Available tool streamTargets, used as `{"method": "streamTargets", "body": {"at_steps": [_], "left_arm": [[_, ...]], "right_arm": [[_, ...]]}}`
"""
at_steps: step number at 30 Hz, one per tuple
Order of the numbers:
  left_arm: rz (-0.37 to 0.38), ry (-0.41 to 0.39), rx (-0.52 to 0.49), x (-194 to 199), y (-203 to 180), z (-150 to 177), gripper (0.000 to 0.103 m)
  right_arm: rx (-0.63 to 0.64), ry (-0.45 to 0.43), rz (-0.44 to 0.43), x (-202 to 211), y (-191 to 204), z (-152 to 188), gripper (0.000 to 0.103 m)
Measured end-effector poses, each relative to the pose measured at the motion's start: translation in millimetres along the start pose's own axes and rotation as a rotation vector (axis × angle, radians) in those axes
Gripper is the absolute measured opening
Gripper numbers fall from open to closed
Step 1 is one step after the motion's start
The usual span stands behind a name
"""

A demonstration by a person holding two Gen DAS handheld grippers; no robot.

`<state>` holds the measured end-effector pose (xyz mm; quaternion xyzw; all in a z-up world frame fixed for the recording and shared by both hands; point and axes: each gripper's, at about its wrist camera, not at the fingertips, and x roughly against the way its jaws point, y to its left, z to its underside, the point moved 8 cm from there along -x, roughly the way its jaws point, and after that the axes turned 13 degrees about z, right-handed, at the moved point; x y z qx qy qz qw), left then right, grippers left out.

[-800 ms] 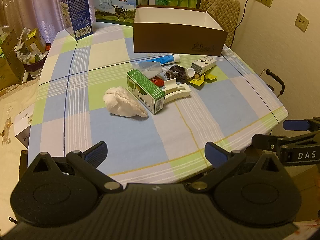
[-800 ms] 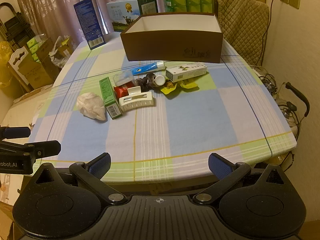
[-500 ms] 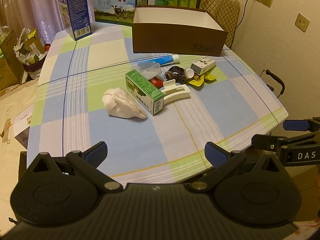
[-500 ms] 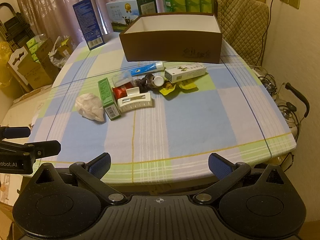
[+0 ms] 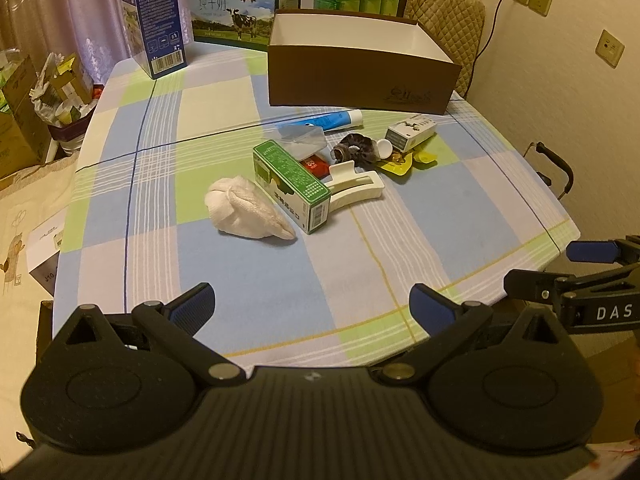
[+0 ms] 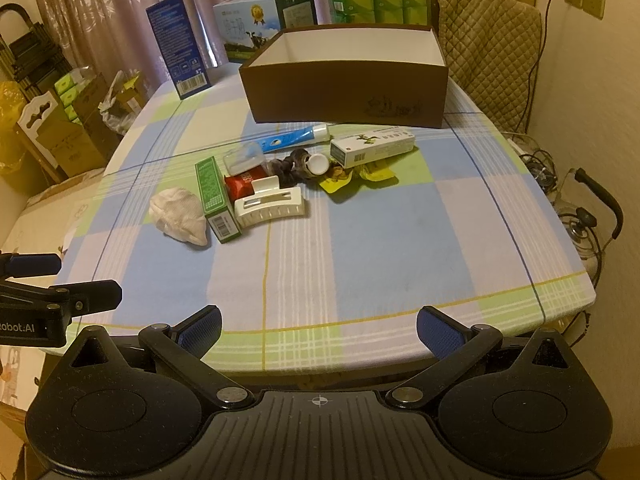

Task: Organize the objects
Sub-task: 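Move both tools toward the small items on the tablecloth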

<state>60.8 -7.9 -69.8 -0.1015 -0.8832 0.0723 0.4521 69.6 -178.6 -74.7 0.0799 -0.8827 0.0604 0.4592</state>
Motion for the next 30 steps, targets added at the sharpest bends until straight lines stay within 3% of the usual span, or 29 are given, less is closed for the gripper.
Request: {"method": "streamTargets", "body": {"at_steps": [30], "left_arm": [[-0.057,0.021,0.081,-41.2,11.8,-38.4,0.102]], "right_arm": [[-0.004,0.034,-0.021,-43.5,-32.4,-44.2,0.101]]}}
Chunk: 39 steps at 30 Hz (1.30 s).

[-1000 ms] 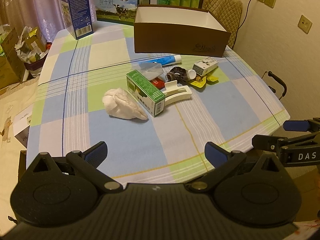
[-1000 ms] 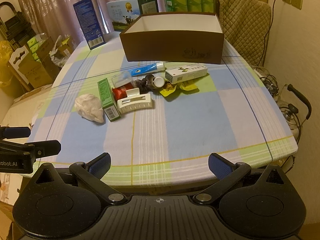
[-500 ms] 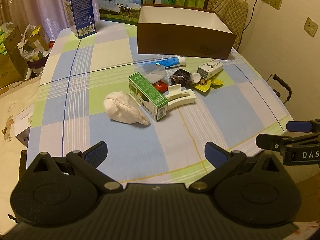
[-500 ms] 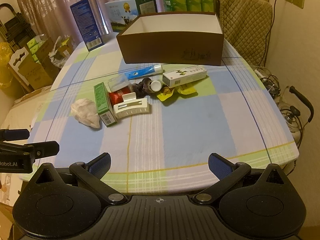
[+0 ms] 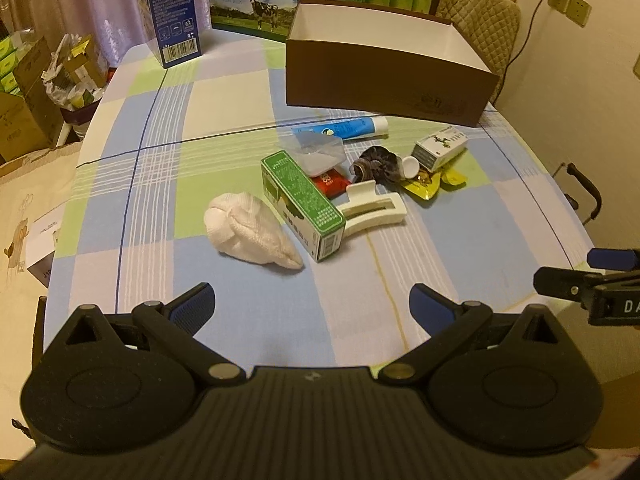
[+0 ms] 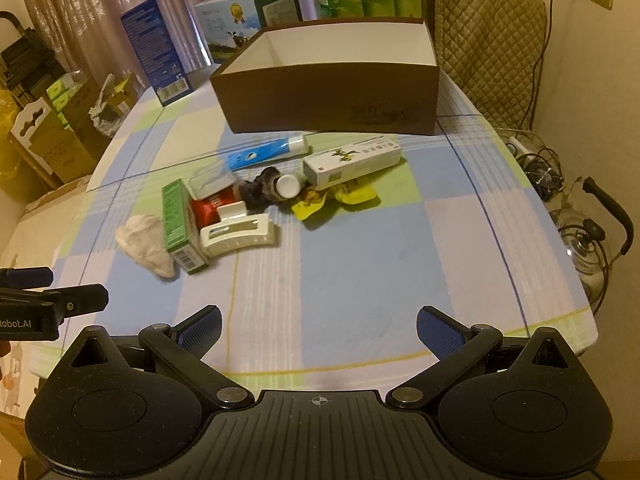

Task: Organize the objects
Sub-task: 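Move both tools toward the small items on the tablecloth, then grasp the small green medicine box with the left tool while the right tool grasps the white pill bottle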

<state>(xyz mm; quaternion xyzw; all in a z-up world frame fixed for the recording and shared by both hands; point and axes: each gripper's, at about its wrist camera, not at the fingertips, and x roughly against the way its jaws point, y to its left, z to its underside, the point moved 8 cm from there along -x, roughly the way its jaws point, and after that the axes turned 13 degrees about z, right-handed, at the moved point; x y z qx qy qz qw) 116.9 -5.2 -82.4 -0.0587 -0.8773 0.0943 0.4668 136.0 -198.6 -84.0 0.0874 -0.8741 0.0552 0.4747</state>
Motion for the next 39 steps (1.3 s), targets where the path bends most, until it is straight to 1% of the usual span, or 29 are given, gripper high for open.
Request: {"method": "streamTargets", "body": {"at_steps": [6,9,11,13,16,18,23,26,30,33,34,35,36,38,39], "left_arm": [[-0.016,0.007,0.019,-16.8,-1.0,-13.2,0.101],[-0.022,0.006,0.032,-25.7,-1.1,-21.1,0.098],[-0.029,0.006,0.041,-31.3,0.4,-25.7,0.093],[-0.038,0.005,0.050,-36.7,2.5,-30.8,0.093],[-0.051,0.002,0.063,-45.8,6.6,-38.2,0.087],[-0.062,0.003,0.079,-54.5,10.2,-43.9,0.086],[-0.078,0.010,0.125,-75.9,19.3,-58.3,0.070],[-0.090,0.015,0.155,-89.6,24.9,-66.2,0.065],[-0.103,0.031,0.186,-106.6,31.3,-72.7,0.063],[-0.118,0.044,0.205,-118.7,36.6,-75.9,0.059],[-0.121,0.048,0.213,-122.4,38.4,-76.1,0.056],[-0.122,0.055,0.221,-126.2,40.0,-76.3,0.051],[-0.126,0.062,0.230,-130.8,42.1,-76.4,0.048],[-0.131,0.071,0.240,-136.8,45.7,-76.1,0.040],[-0.133,0.075,0.246,-139.5,47.3,-76.0,0.039]], "right_arm": [[-0.004,0.012,-0.004,-16.4,-14.4,-15.0,0.101],[-0.004,0.019,-0.005,-24.7,-20.9,-22.2,0.101],[-0.005,0.023,-0.007,-30.4,-25.7,-27.3,0.101],[-0.007,0.027,-0.004,-36.9,-31.9,-33.3,0.101],[-0.009,0.033,0.003,-47.2,-40.8,-41.8,0.101],[-0.008,0.038,0.008,-53.5,-45.8,-46.4,0.101],[-0.002,0.054,0.010,-71.5,-57.9,-59.3,0.101],[0.002,0.062,0.011,-80.8,-64.8,-66.2,0.101],[0.009,0.074,0.014,-93.7,-73.7,-75.2,0.101],[0.013,0.078,0.015,-101.9,-78.8,-82.0,0.101],[0.015,0.080,0.015,-104.7,-80.7,-84.3,0.101],[0.017,0.081,0.016,-107.3,-82.0,-86.5,0.101],[0.020,0.082,0.017,-109.7,-83.2,-88.3,0.101],[0.027,0.083,0.020,-114.4,-85.8,-92.0,0.101],[0.030,0.085,0.021,-116.5,-87.0,-93.3,0.101]]}}
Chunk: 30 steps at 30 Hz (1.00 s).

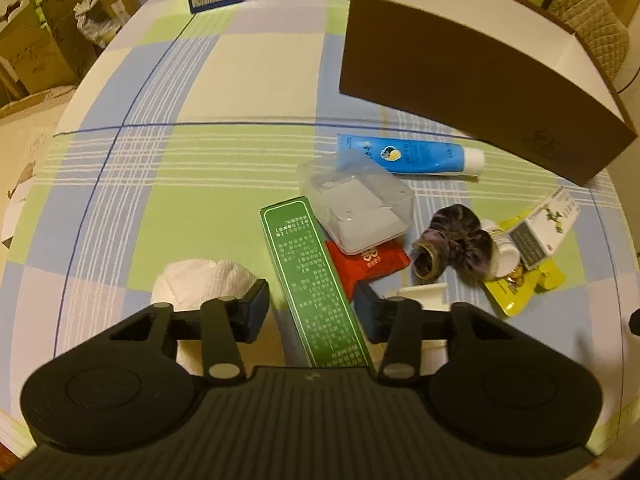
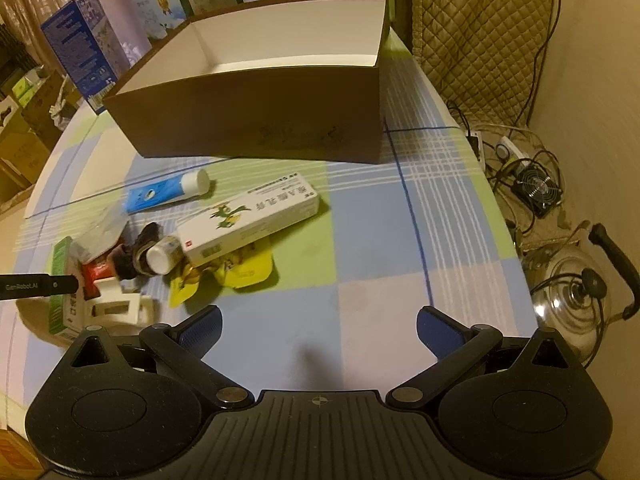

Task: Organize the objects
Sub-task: 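Grasp the small green medicine box with the left tool while the right tool grasps the white pill bottle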

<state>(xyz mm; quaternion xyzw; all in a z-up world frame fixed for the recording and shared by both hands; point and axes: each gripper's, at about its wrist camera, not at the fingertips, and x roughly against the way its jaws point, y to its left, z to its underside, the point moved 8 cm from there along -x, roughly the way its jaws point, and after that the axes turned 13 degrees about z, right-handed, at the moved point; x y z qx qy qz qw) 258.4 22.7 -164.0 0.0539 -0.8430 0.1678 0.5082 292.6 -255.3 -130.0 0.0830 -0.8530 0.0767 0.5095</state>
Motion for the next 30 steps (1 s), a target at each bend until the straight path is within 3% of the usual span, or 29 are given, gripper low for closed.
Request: {"method": "streamTargets", "body": {"at_steps": [3,8,15,17,21,23,25,30], "left_arm": [[-0.004,0.010,0.014,-7.2,2.2,-0.8,0.038],[-0.029,0.017,0.026,-14.0,5.5,0.4,0.027],[-0.049,-0.016,0.055,-1.9,10.2,2.5,0.026],[-0.043,-0.036,0.058,8.6,9.5,1.0,0.026],[-0.044,-0.079,0.047,30.3,9.8,-7.8,0.026],[-0.041,-0.097,0.044,40.9,12.5,-13.4,0.026],[-0.037,-0.109,0.043,48.1,15.7,-17.6,0.026],[-0.009,-0.113,0.029,52.9,28.3,-27.8,0.026]], "right_arm": [[0.005,0.007,-0.002,-4.7,-2.0,-2.3,0.101],[0.018,0.012,-0.020,-9.3,0.9,-5.2,0.101],[0.063,-0.020,-0.106,-7.2,26.8,-9.5,0.100],[0.084,-0.033,-0.148,-5.2,41.4,-10.7,0.087],[0.114,-0.050,-0.196,-3.5,71.4,-12.1,0.075],[0.126,-0.064,-0.211,-4.3,85.7,-12.4,0.058],[0.125,-0.062,-0.221,-7.8,97.2,-12.6,0.048],[0.085,-0.054,-0.209,-19.7,115.2,-14.4,0.037]]}}
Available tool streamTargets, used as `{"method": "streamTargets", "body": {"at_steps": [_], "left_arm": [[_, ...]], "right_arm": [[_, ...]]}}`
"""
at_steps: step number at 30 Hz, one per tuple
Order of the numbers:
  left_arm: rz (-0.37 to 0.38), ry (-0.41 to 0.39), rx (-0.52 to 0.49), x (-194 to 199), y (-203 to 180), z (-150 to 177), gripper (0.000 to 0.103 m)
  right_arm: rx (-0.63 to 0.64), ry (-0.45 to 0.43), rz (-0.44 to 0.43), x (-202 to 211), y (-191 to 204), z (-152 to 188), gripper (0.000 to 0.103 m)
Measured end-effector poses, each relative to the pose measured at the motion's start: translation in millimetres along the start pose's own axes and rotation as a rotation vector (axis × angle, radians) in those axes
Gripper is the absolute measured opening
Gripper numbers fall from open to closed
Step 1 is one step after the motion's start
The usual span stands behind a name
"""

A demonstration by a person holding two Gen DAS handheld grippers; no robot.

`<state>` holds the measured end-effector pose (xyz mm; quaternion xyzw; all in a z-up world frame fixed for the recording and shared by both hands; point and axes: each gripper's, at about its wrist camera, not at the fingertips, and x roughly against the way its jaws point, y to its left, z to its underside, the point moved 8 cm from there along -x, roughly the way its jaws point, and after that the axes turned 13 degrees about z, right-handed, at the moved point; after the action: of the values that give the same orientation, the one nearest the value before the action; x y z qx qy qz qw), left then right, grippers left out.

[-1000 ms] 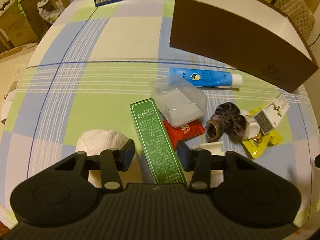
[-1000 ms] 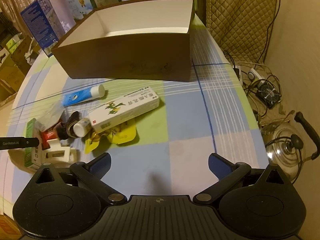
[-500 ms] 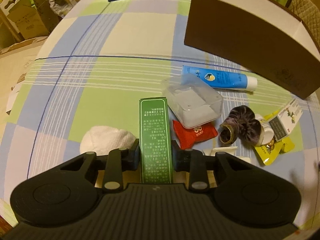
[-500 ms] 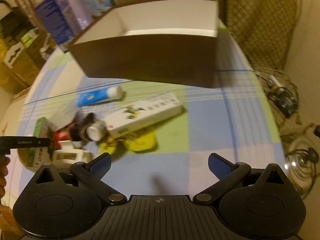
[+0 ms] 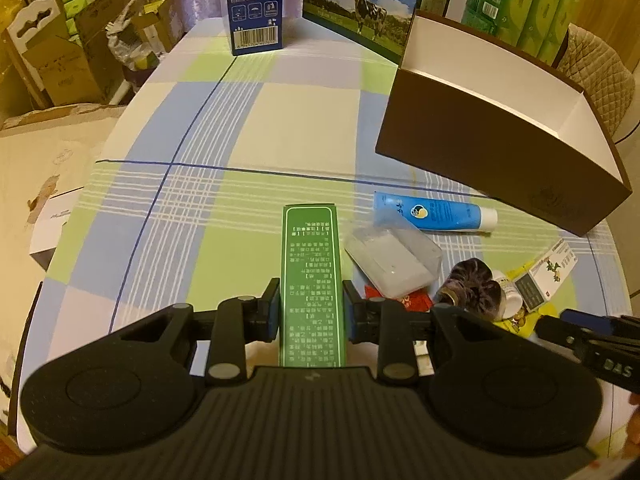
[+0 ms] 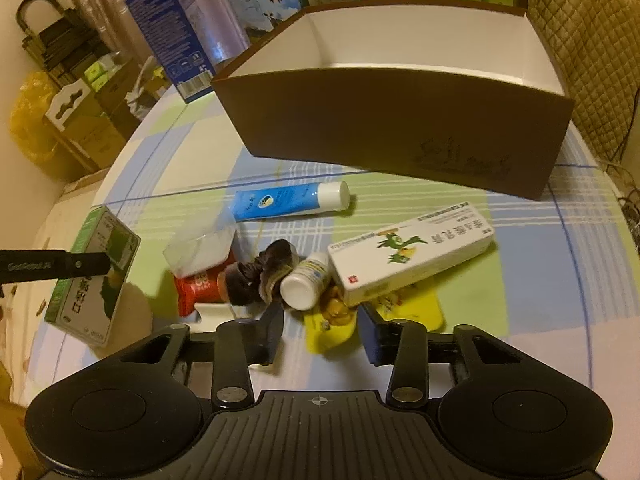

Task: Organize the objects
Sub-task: 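Grasp the small green medicine box with the left tool while the right tool grasps the white pill bottle, then carry the green box with the left tool and the pill bottle with the right tool over the brown box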

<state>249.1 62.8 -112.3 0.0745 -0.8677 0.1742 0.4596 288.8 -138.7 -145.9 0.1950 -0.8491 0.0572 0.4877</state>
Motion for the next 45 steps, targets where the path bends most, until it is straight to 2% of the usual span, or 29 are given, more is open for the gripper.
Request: {"method": "streamTargets", "body": {"at_steps": [21,27,33,45], "left_arm": [[0.137,0.073,-0.119,-31.8,23.3,-35.7,0.026],[0.152,0.073,-0.102,-33.0,34.1,-42.3,0.026],[0.167,0.026,-0.092,-17.9,44.4,-57.9,0.026],[0.081,0.025,-0.029,-15.6,82.9,-52.8,0.026]], "right_arm": [[-0.099,0.031,0.159,-43.5,27.8,-10.2,0.036],[-0.095,0.024,0.163,-41.4,31.5,-10.4,0.036],[-0.105,0.028,0.134,-37.9,29.1,-10.7,0.033],[-0.137,0.017,0.125,-28.3,22.5,-12.2,0.033]]}}
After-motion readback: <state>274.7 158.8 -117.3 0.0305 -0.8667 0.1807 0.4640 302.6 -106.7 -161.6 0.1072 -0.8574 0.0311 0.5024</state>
